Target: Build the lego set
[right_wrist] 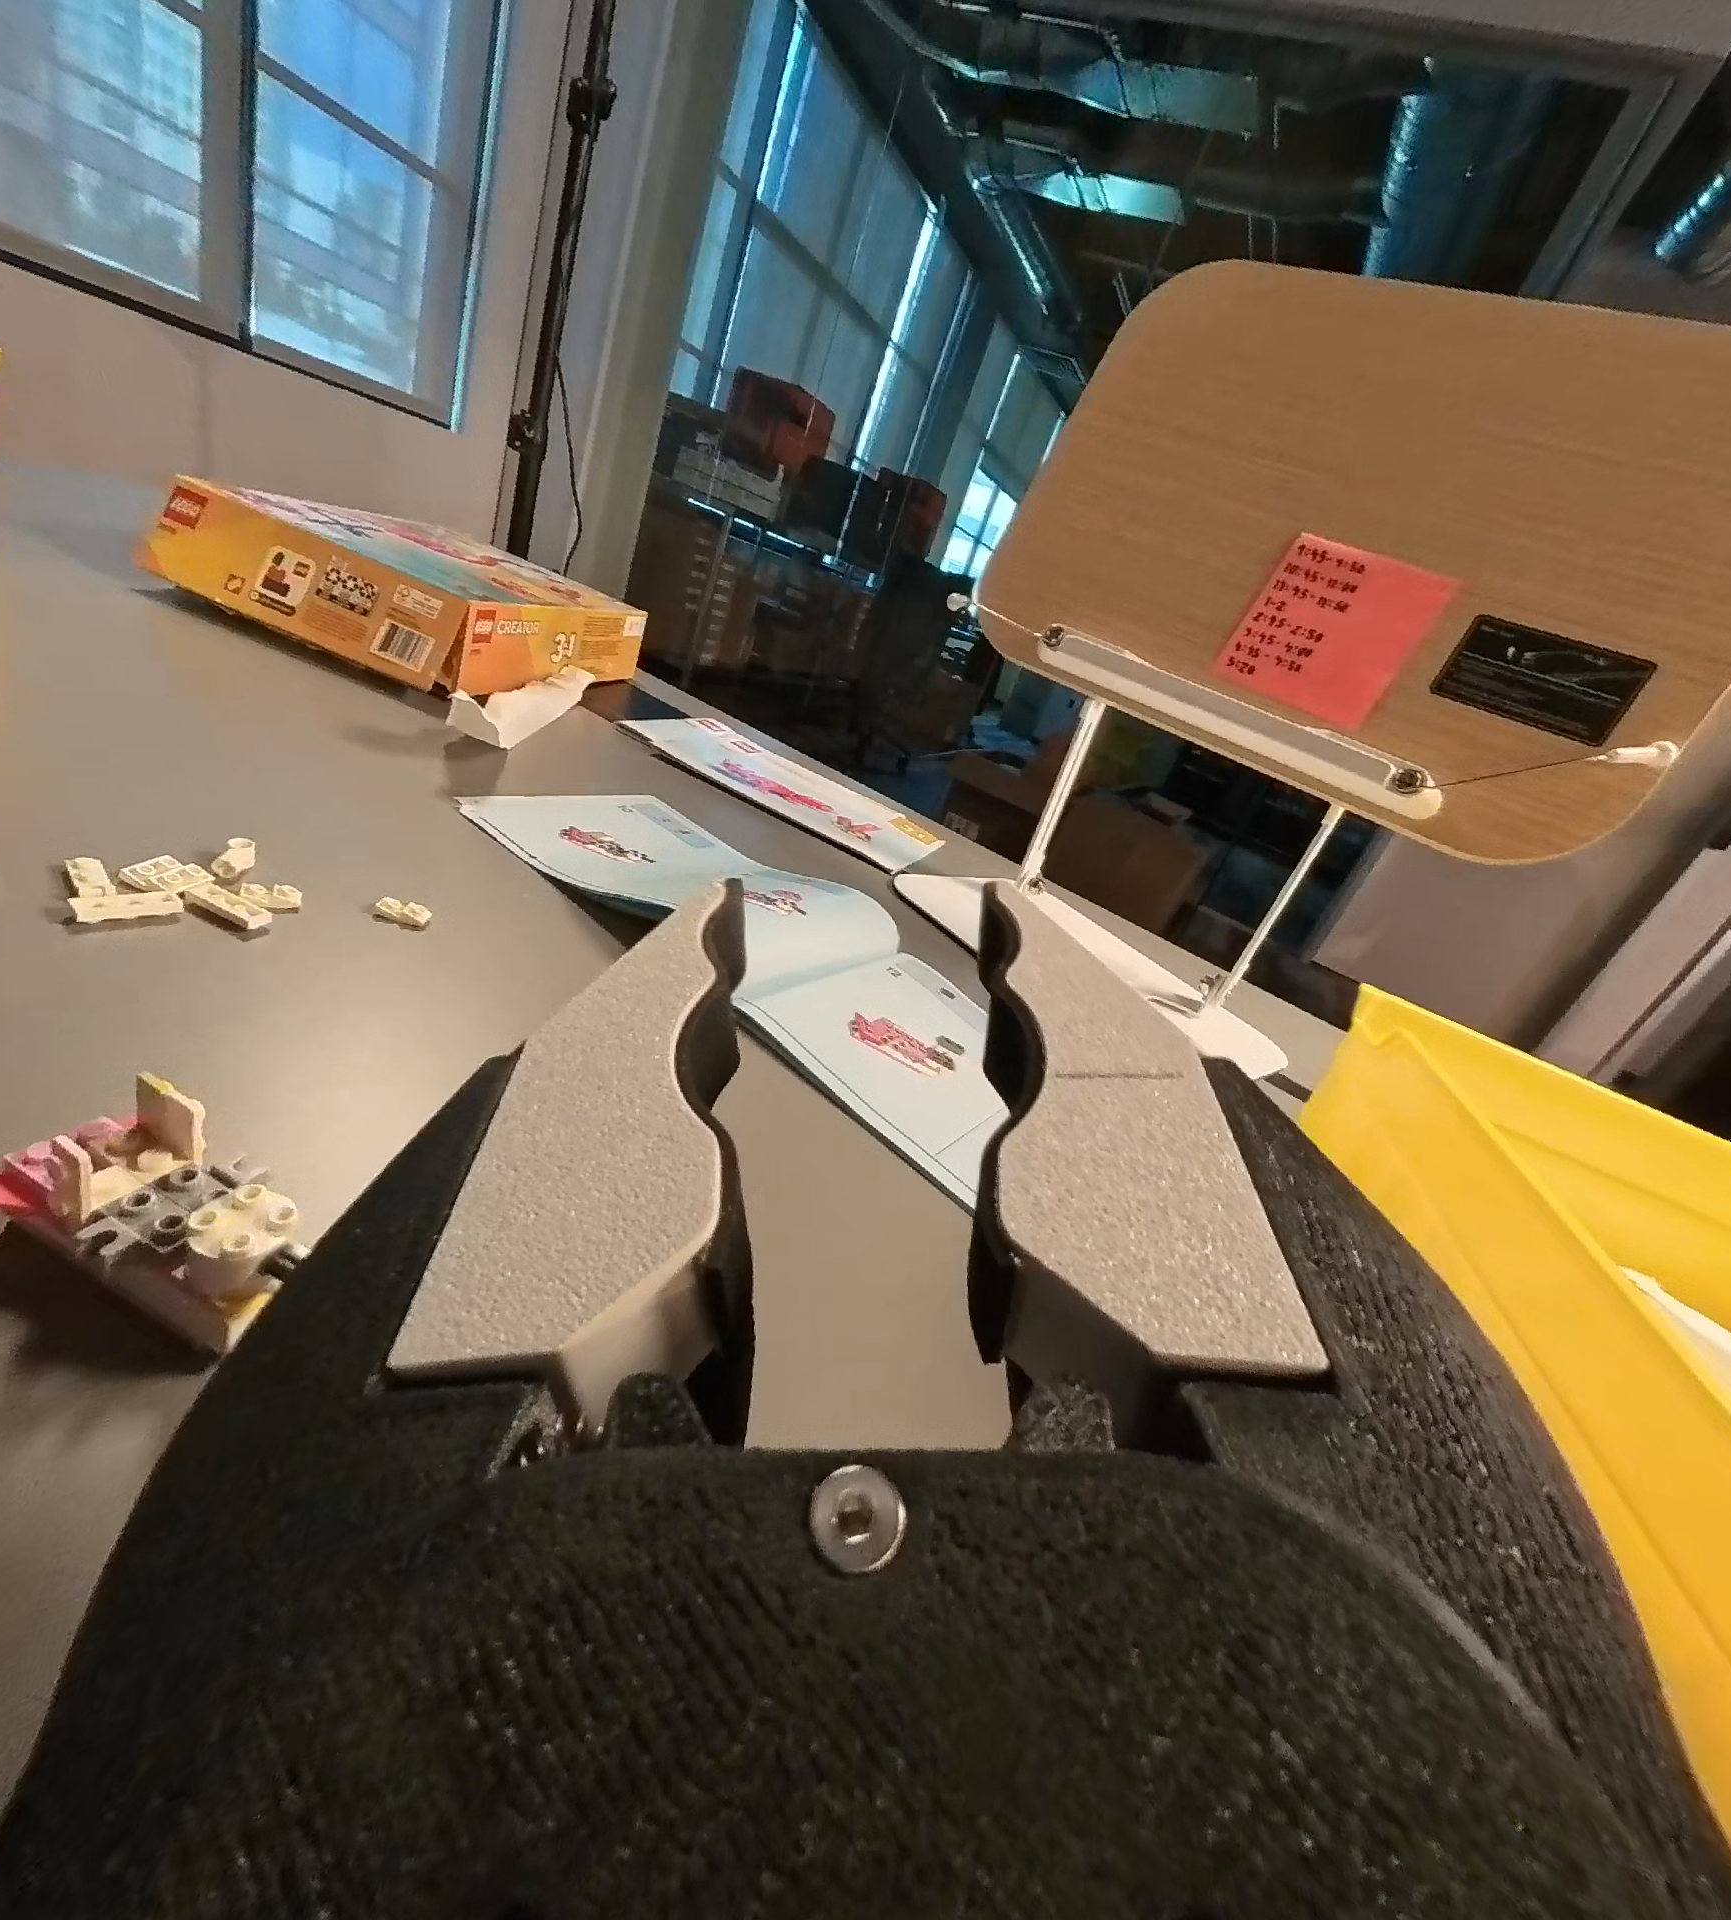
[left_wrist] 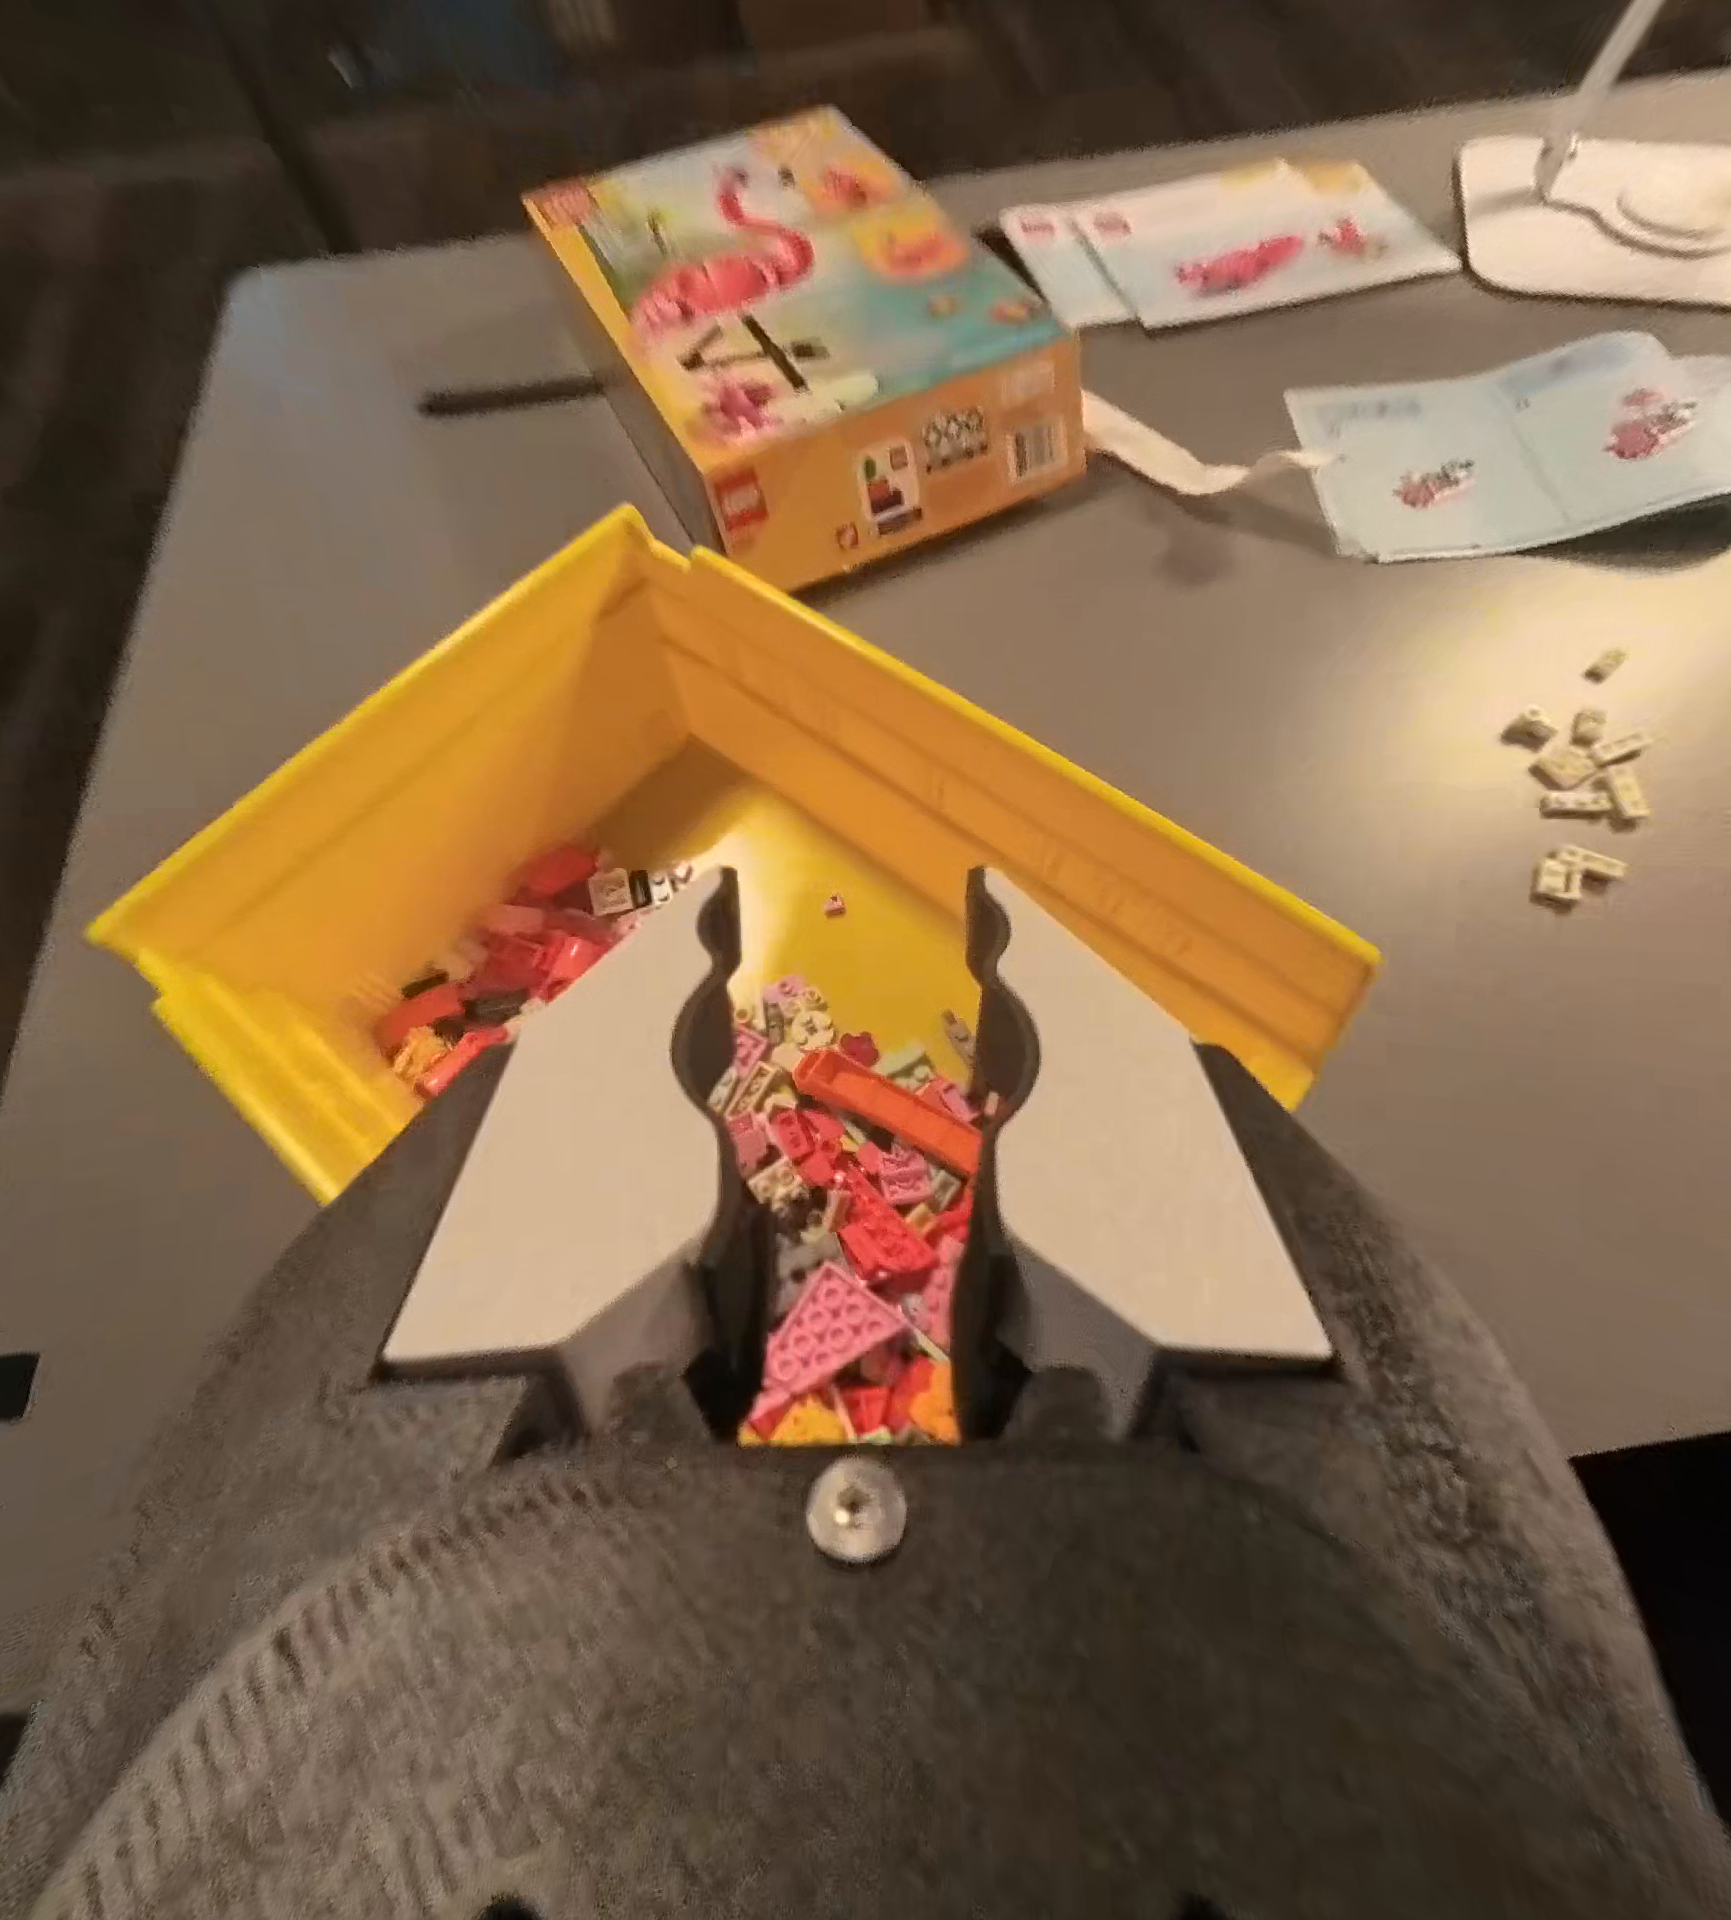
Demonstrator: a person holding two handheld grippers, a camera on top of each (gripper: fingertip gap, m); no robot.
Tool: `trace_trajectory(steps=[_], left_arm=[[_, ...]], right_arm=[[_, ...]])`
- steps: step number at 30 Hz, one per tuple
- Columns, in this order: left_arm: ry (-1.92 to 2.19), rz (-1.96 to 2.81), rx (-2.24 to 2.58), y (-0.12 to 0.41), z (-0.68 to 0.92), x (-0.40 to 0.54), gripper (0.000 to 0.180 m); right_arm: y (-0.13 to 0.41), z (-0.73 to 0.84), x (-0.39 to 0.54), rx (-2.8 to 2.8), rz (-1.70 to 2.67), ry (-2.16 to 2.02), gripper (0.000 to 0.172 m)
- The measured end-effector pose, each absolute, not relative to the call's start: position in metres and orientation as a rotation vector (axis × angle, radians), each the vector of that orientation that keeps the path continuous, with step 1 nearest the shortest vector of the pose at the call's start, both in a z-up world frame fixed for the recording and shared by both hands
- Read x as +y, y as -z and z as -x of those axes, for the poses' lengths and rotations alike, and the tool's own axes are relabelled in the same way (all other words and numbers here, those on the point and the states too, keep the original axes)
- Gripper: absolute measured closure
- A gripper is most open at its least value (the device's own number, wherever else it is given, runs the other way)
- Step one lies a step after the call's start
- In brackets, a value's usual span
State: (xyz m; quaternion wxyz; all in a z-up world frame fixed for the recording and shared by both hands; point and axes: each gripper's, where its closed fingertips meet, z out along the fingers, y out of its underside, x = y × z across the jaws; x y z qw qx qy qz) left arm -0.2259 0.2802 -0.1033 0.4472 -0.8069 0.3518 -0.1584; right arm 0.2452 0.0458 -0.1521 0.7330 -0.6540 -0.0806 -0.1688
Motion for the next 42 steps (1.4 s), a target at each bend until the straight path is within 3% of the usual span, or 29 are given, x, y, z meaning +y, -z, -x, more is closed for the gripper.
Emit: trace_trajectory(steps=[11,16,23,26,29,31,32,37,42], left_arm=[[0.259,2.419,0.898,0.14,0.246,0.354,0.143],[-0.007,2.399,0.848,0.137,0.279,0.359,0.113],[-0.056,2.442,0.662,0.151,0.324,0.34,0.089],[0.037,2.518,0.55,0.165,0.341,0.325,0.089],[0.129,2.614,0.482,0.185,0.351,0.312,0.102],[0.277,2.61,0.517,0.191,0.338,0.306,0.138],[0.327,2.592,0.508,0.191,0.333,0.305,0.146],[0.268,2.578,0.492,0.192,0.334,0.307,0.15],[0.214,2.568,0.545,0.193,0.32,0.311,0.166]], right_arm=[[0.155,-0.248,0.048,-0.176,1.459,0.409,0.129],[0.155,-0.25,0.049,-0.164,1.462,0.421,0.13],[0.157,-0.25,0.052,-0.174,1.474,0.435,0.131],[0.157,-0.251,0.053,-0.167,1.475,0.427,0.131],[0.158,-0.252,0.053,-0.16,1.477,0.419,0.131],[0.158,-0.252,0.053,-0.16,1.478,0.417,0.131],[0.158,-0.251,0.053,-0.16,1.478,0.417,0.131],[0.157,-0.252,0.052,-0.156,1.474,0.407,0.133],[0.157,-0.252,0.052,-0.151,1.472,0.397,0.133]])
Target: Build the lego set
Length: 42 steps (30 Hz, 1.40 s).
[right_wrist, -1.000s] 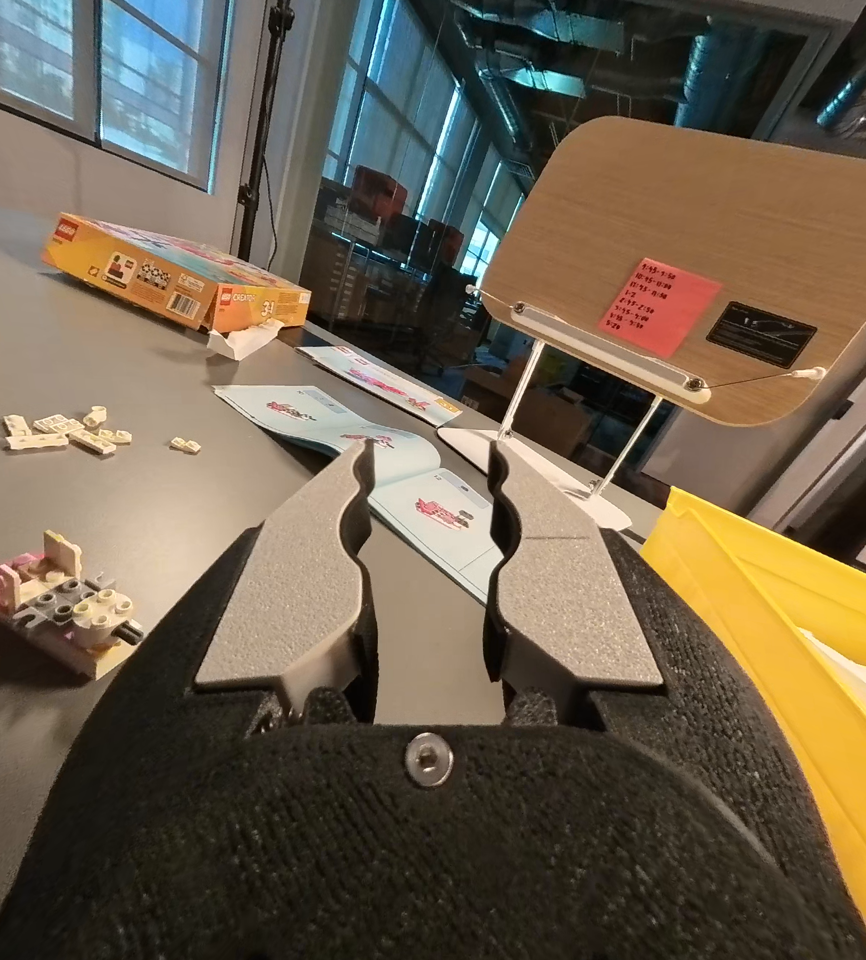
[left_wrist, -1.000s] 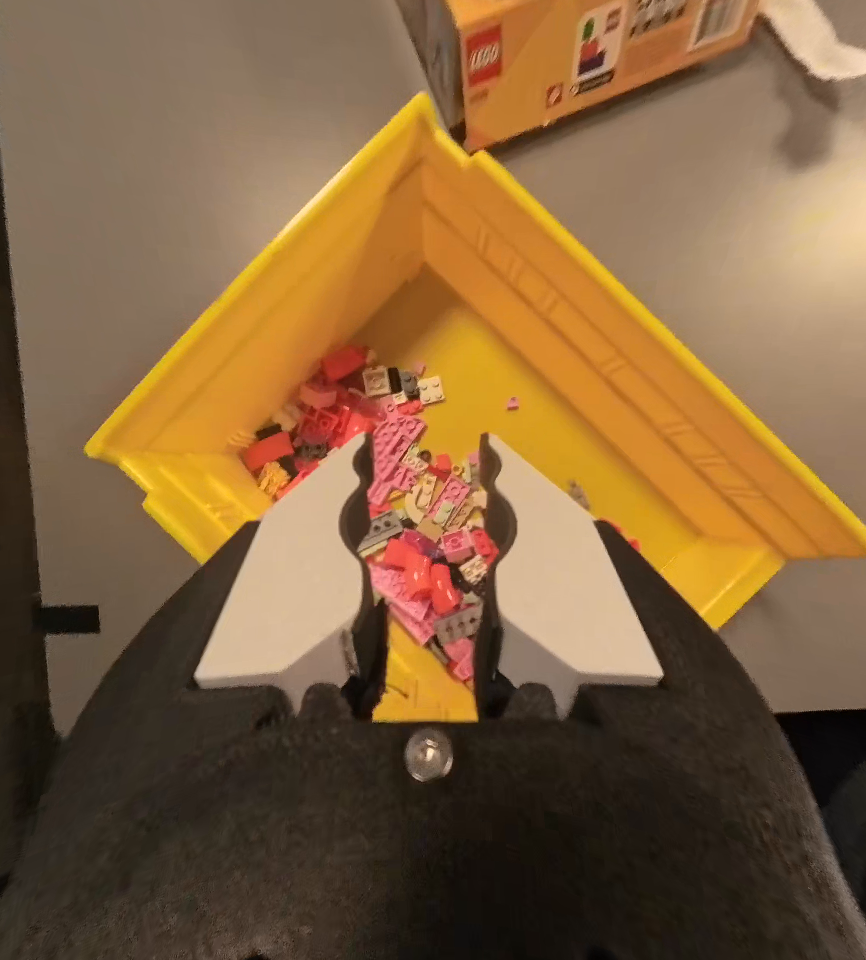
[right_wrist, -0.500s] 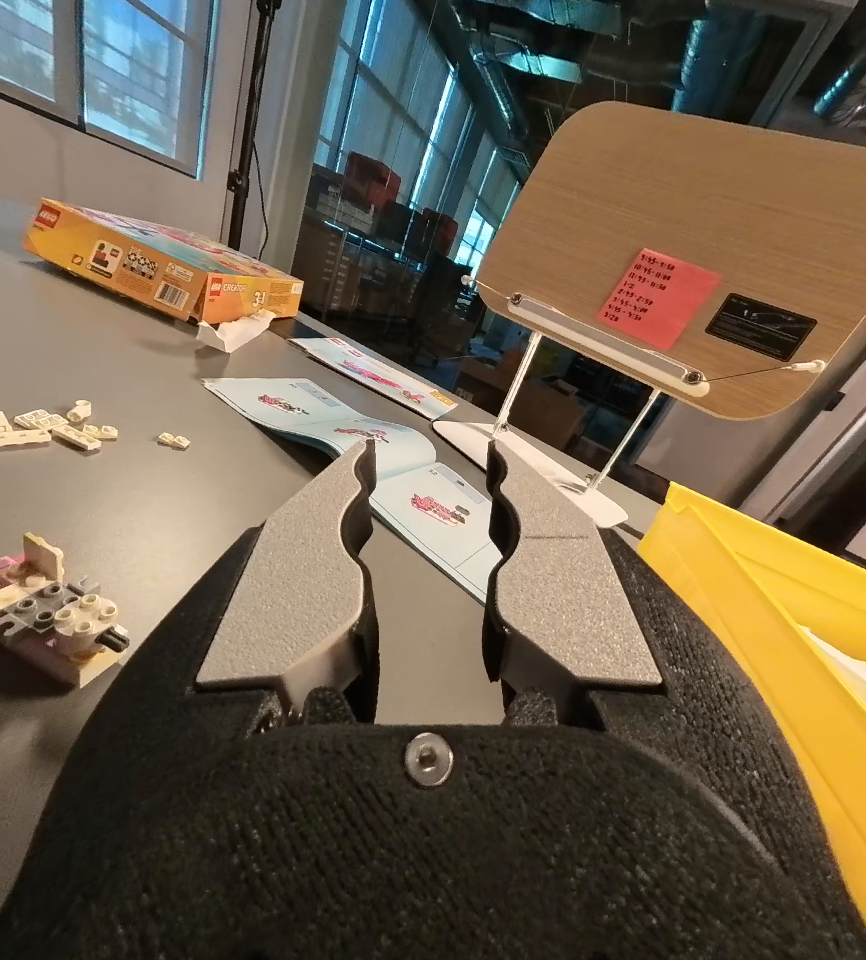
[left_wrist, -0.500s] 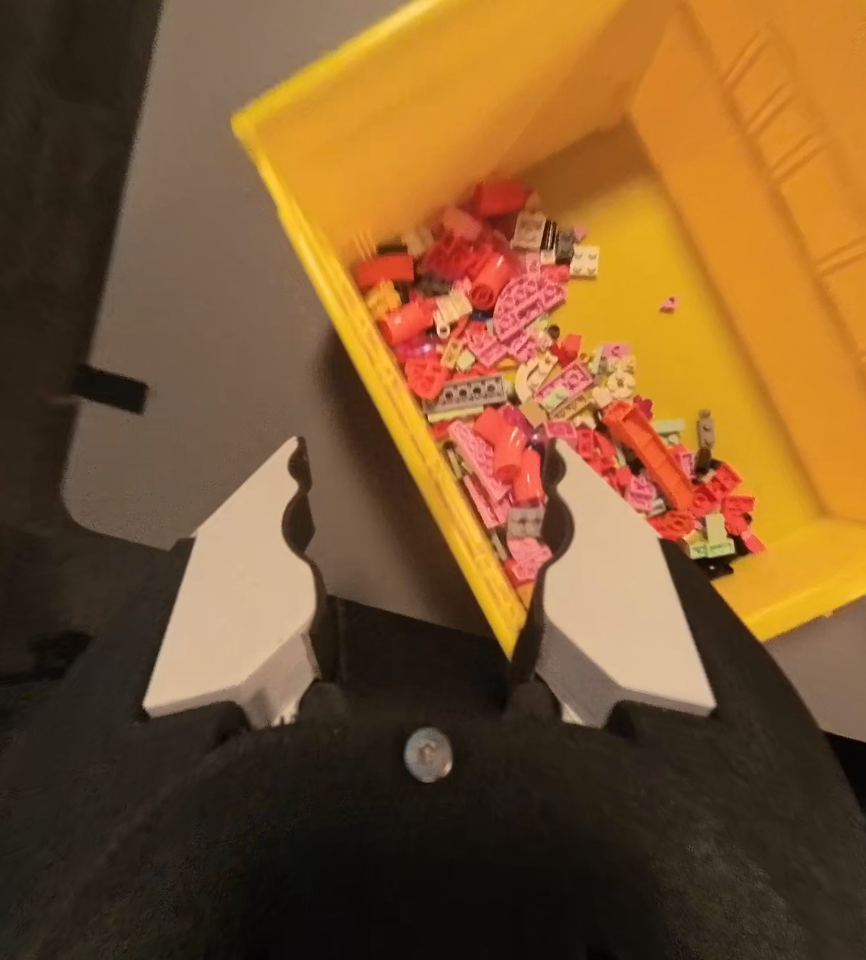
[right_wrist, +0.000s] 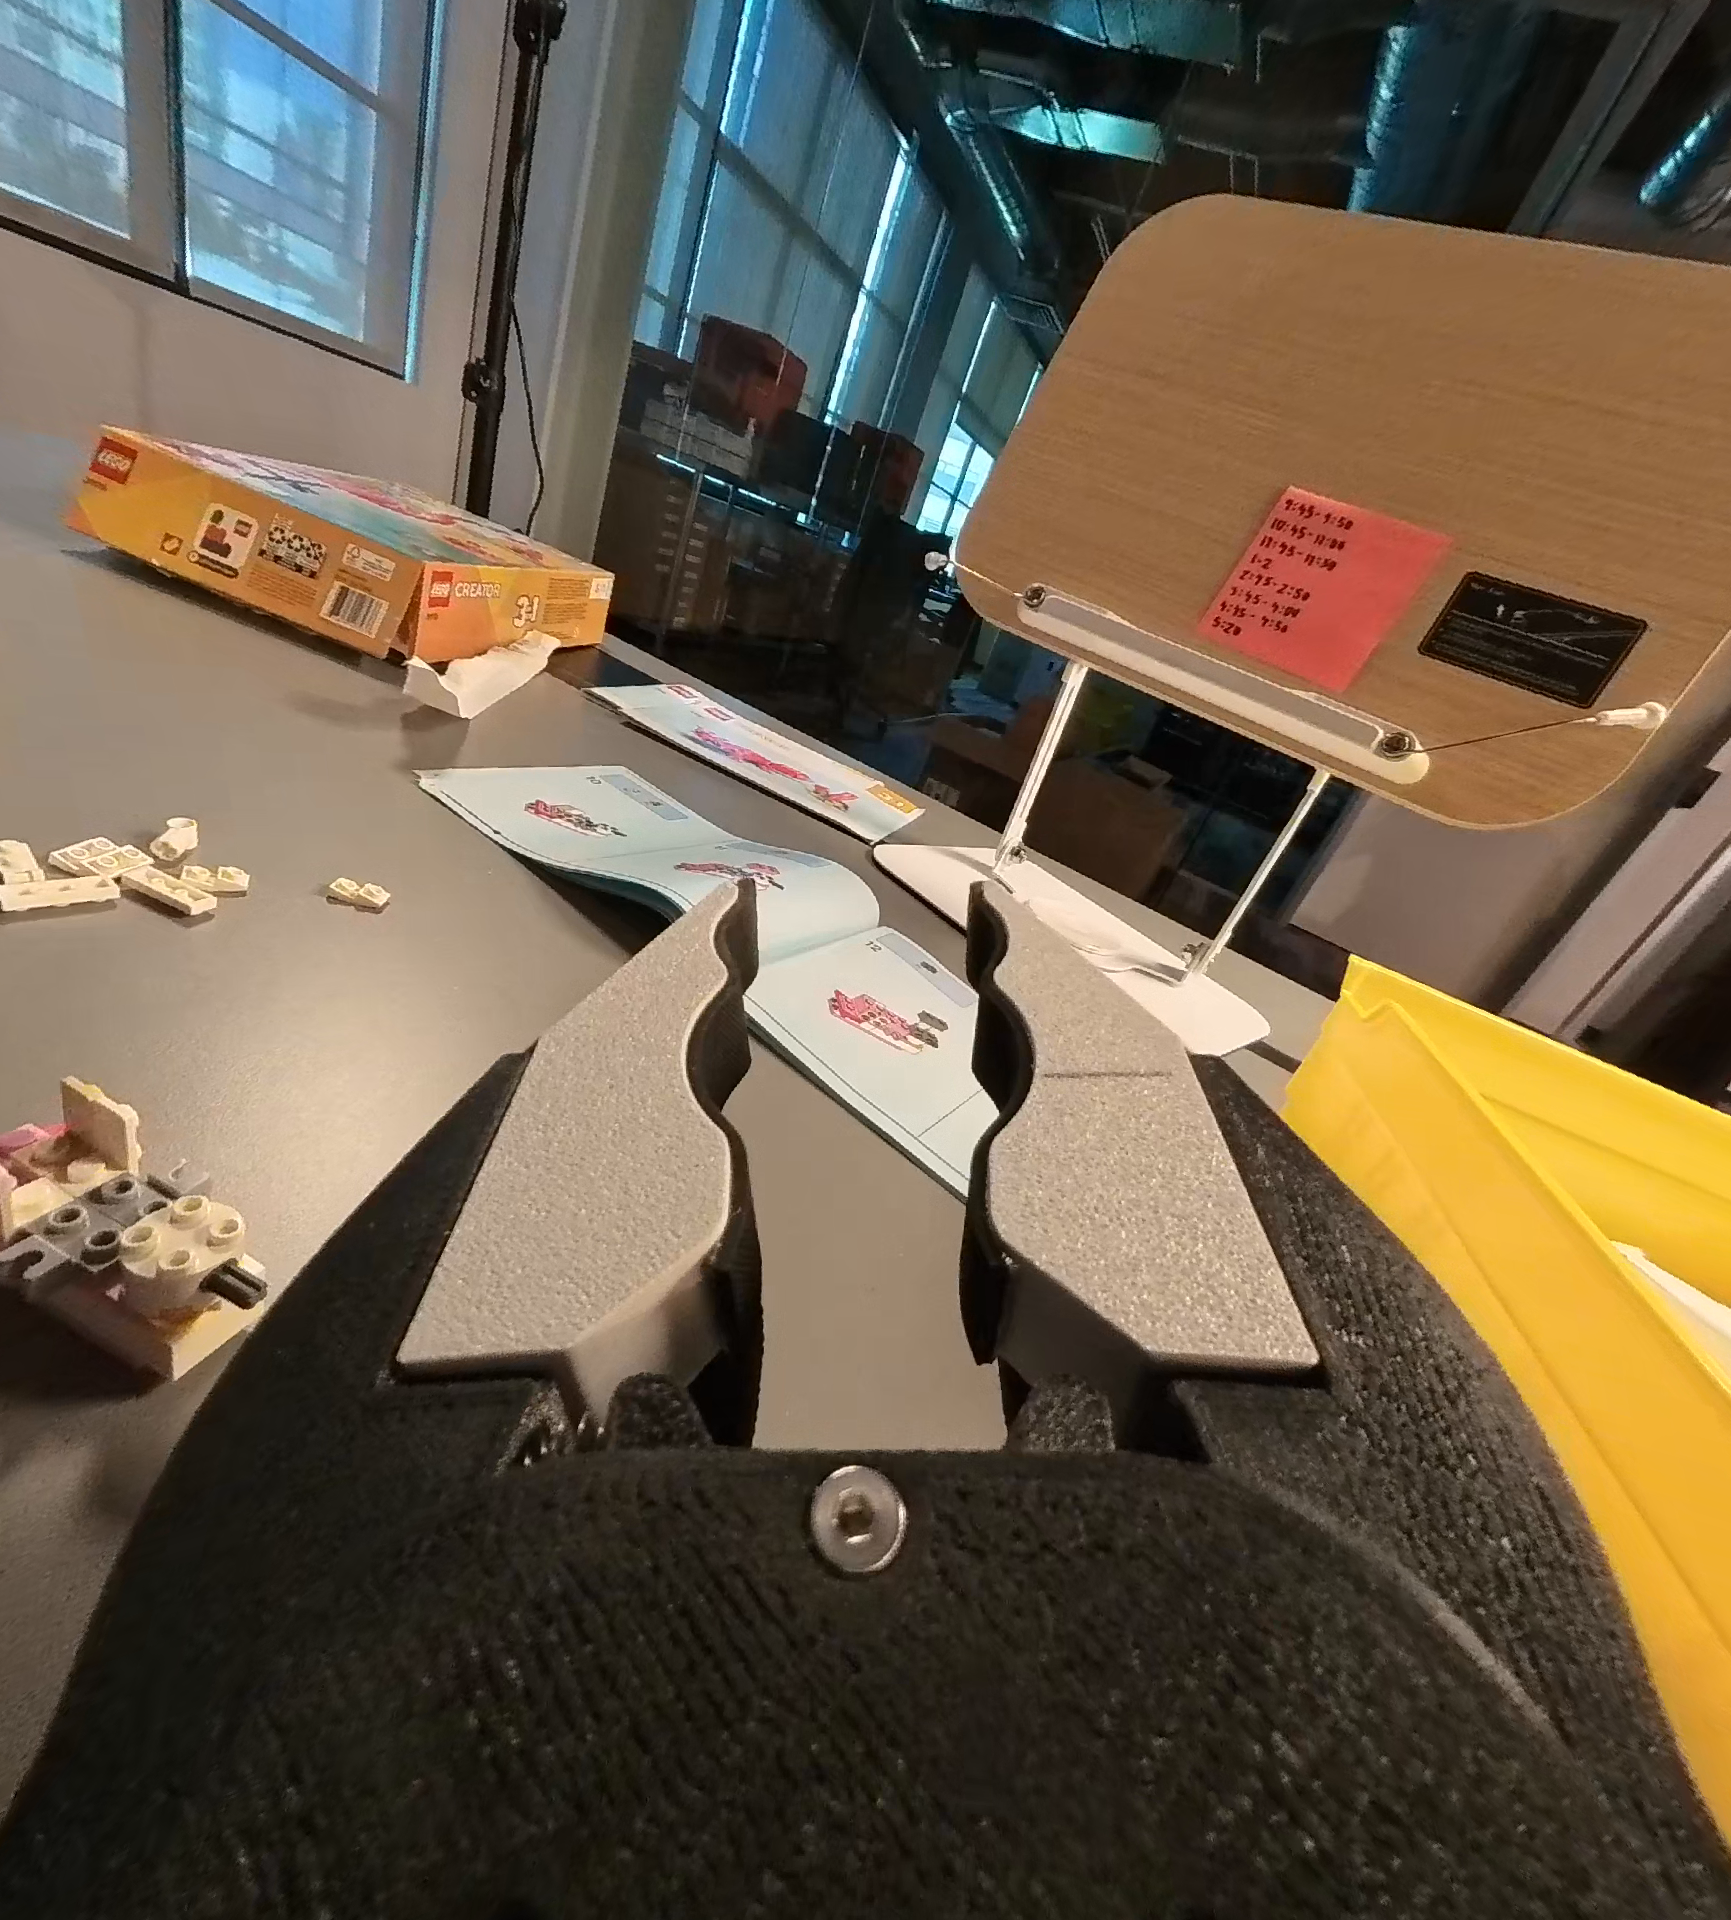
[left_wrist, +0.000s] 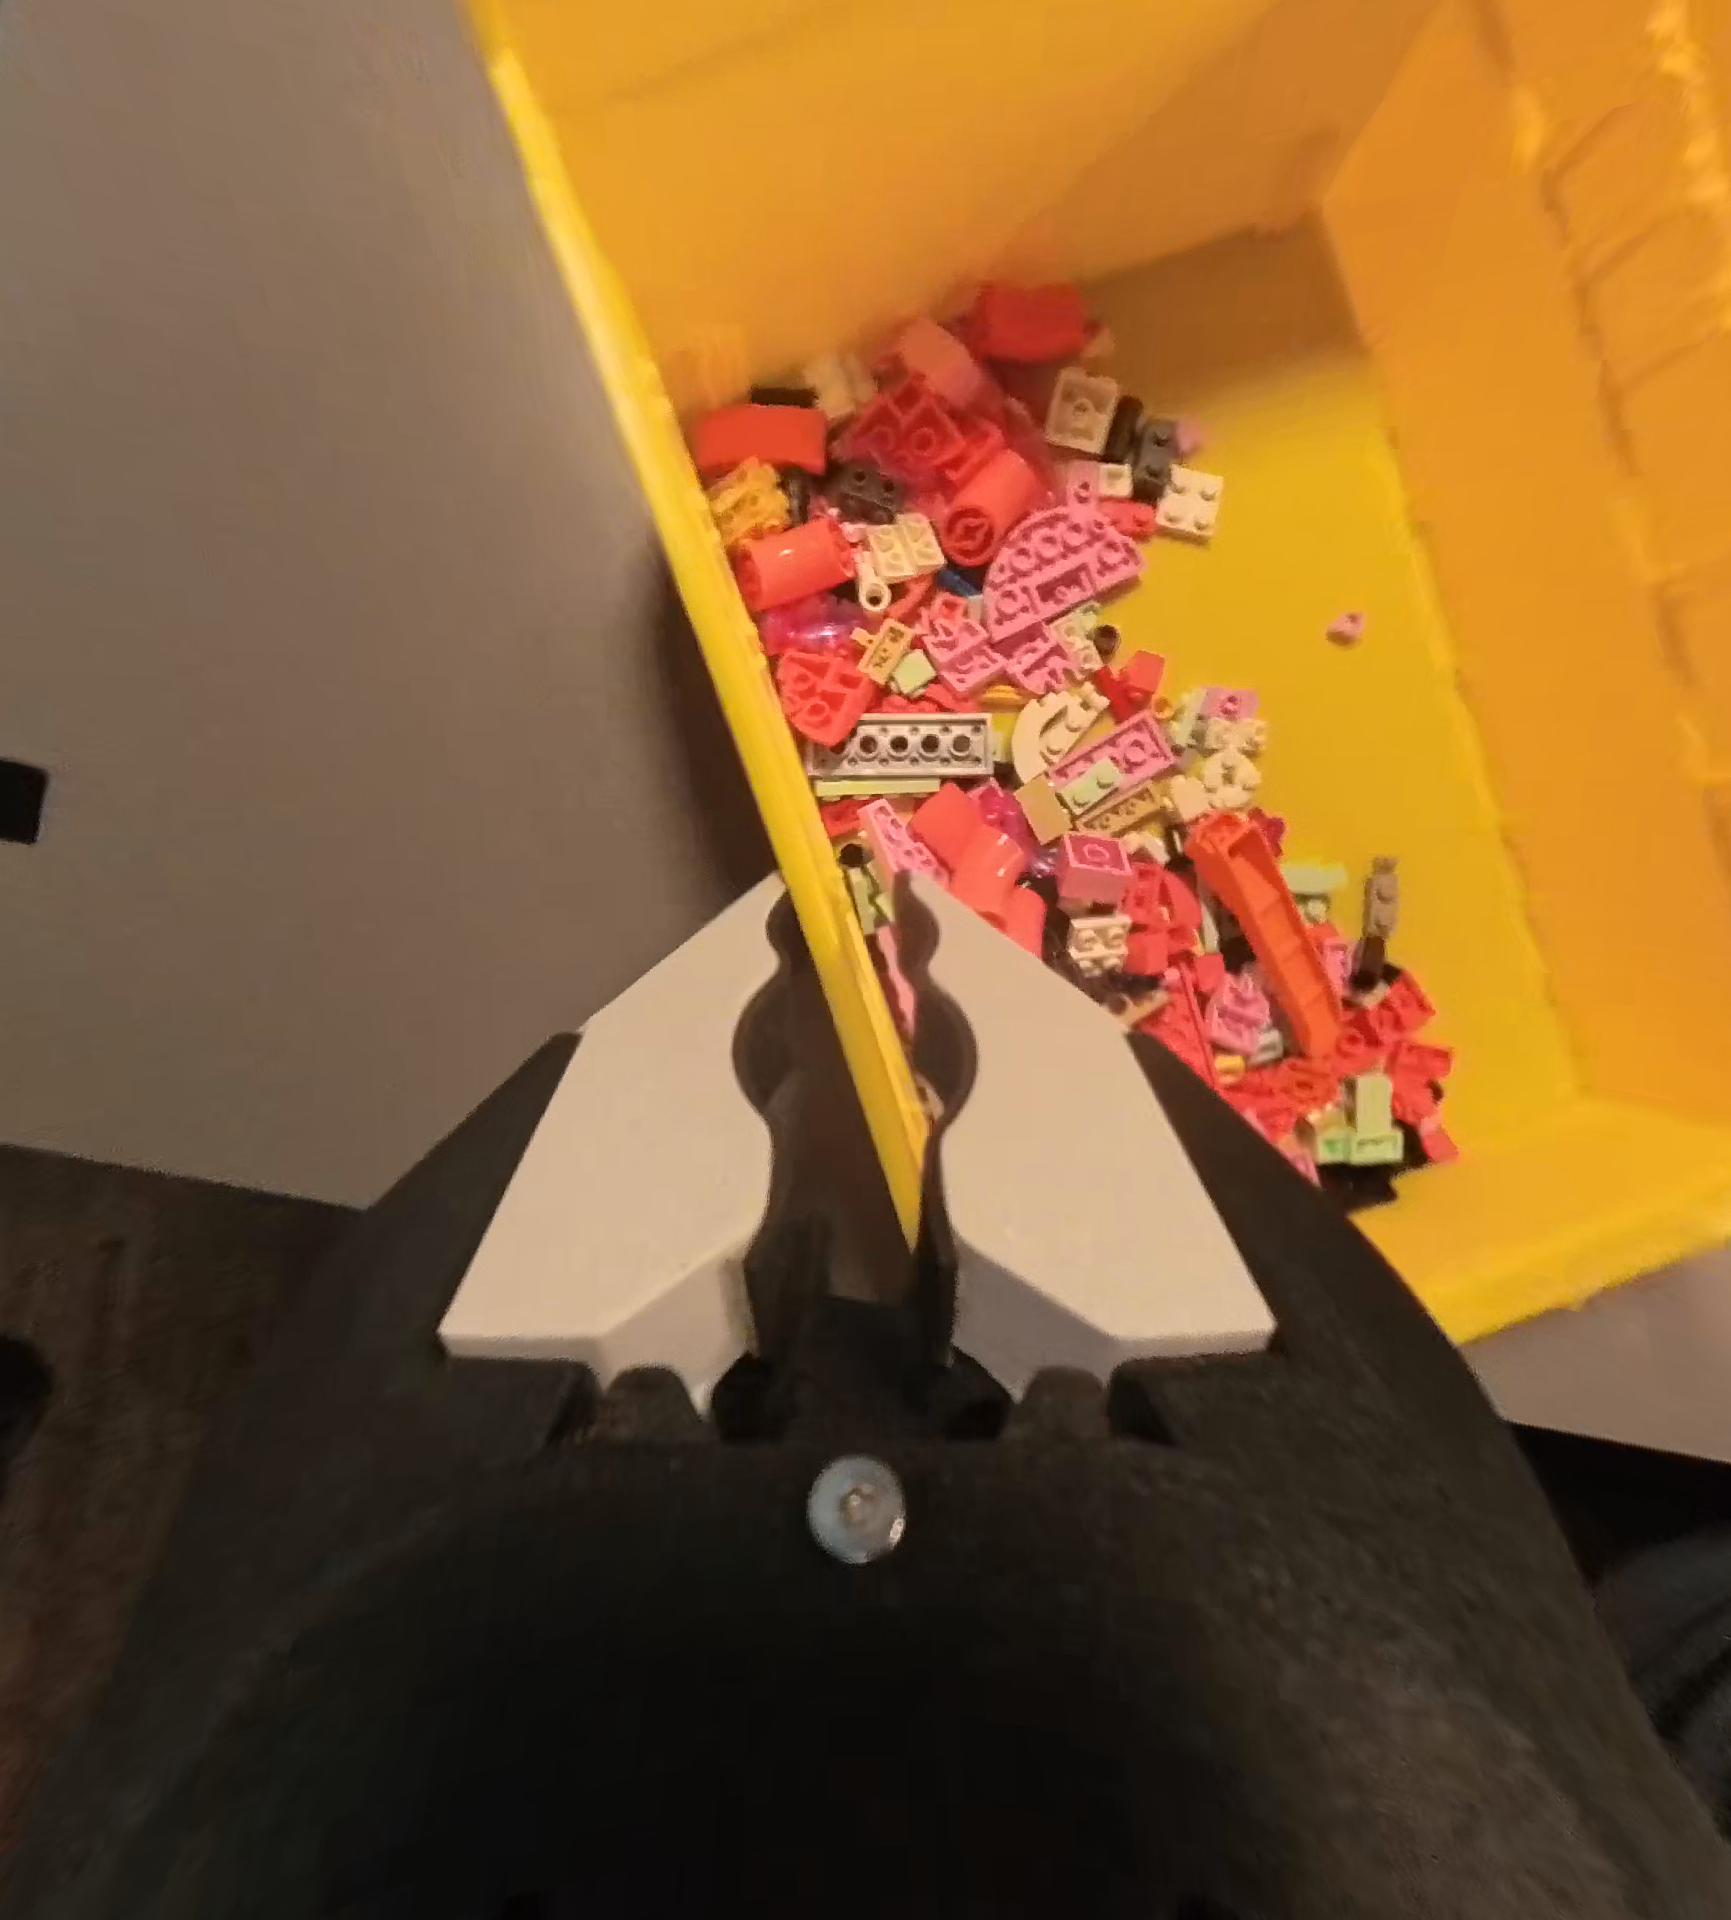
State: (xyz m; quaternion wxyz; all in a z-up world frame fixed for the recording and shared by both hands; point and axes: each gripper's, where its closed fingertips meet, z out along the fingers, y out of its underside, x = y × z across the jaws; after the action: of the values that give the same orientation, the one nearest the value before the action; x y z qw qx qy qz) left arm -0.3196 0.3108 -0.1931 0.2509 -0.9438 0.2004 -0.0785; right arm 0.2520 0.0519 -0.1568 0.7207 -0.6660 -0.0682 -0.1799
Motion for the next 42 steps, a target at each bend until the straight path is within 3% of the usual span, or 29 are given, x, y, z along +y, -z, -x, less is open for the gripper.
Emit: trace_trajectory(steps=[5,20,25,29,32,35,42], left_arm=[[0.258,2.525,0.652,0.194,0.28,0.31,0.176],[0.283,2.451,0.877,0.194,0.21,0.304,0.174],[0.114,2.368,0.893,0.168,0.217,0.3,0.135],[0.136,2.216,1.075,0.136,0.192,0.283,0.139],[0.222,2.329,1.453,0.157,0.175,0.239,0.139],[0.226,2.407,1.913,0.192,0.185,0.193,0.119],[-0.007,2.387,2.075,0.23,0.198,0.208,0.105]], right_arm=[[0.156,-0.254,0.051,-0.138,1.468,0.395,0.134],[0.155,-0.255,0.05,-0.128,1.461,0.371,0.135],[0.153,-0.255,0.049,-0.124,1.452,0.359,0.135],[0.154,-0.254,0.05,-0.127,1.454,0.346,0.135],[0.154,-0.253,0.05,-0.131,1.452,0.343,0.135],[0.153,-0.254,0.049,-0.126,1.45,0.334,0.135],[0.152,-0.254,0.048,-0.119,1.445,0.313,0.134]])
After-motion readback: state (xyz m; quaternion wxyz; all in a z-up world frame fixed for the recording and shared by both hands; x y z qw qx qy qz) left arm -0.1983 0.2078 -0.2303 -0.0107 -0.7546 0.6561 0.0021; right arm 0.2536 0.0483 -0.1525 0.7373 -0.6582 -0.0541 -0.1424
